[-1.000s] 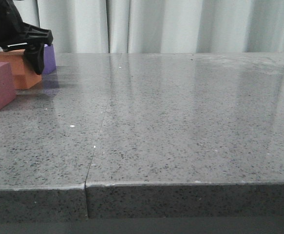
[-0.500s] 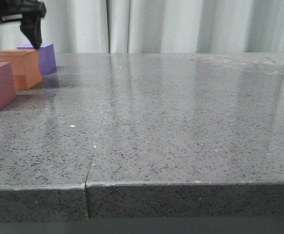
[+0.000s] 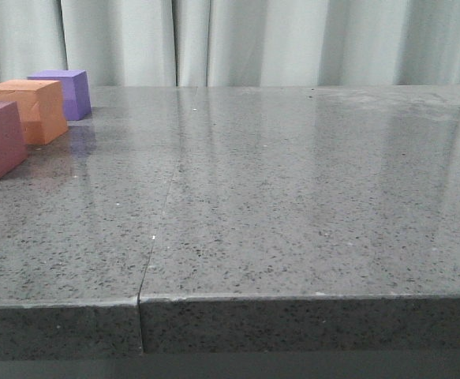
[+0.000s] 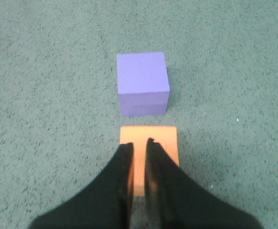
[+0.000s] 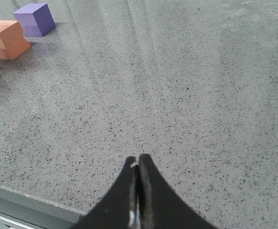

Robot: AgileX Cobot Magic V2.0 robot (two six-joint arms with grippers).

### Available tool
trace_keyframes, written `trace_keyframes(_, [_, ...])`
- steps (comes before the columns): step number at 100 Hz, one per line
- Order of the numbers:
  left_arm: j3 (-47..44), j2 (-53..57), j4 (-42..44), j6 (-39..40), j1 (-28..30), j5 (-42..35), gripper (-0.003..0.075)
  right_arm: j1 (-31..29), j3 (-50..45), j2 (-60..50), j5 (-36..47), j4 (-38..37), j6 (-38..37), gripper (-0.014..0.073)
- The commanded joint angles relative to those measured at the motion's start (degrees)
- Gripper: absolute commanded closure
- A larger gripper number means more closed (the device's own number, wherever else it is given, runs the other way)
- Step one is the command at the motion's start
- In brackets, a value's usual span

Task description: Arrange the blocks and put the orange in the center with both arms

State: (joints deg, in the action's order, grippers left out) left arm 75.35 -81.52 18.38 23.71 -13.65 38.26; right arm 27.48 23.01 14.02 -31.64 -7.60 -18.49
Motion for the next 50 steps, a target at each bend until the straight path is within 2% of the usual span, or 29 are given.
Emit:
trace_keyframes(1, [-0.97, 4.78, 0.81, 0.66, -0.06, -4.46, 0.0741, -0.12, 1.47, 0.42, 4.50, -0.62, 0.55, 0.0663])
trace_keyframes(50, [-15.30, 21.77, 0.59, 0.66, -0.06, -4.47, 0.0741, -0.12, 1.47, 0.42, 4.50, -0.62, 0.55, 0.0663])
